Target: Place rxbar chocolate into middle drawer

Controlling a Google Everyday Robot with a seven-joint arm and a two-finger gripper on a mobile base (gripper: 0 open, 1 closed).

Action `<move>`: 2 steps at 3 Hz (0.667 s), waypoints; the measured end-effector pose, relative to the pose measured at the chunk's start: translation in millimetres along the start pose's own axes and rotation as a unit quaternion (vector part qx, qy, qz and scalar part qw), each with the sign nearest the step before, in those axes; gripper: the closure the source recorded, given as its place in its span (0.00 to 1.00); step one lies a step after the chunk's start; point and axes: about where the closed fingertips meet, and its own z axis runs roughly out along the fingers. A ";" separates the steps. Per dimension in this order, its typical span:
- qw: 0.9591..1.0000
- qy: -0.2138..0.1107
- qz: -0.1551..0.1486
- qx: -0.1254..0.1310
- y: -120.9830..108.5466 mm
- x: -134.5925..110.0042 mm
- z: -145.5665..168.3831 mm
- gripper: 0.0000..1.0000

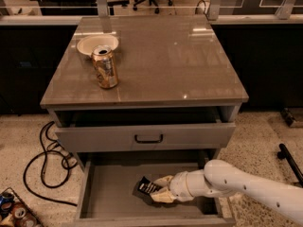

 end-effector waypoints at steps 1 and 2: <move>1.000 -0.002 0.000 0.006 -3.1 -0.3 1.5 0.98; 1.000 -0.002 0.000 0.004 -2.2 -0.4 2.8 0.76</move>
Offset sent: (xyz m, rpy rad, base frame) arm 0.0033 0.0001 -0.0014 -0.0019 -0.0068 -0.0116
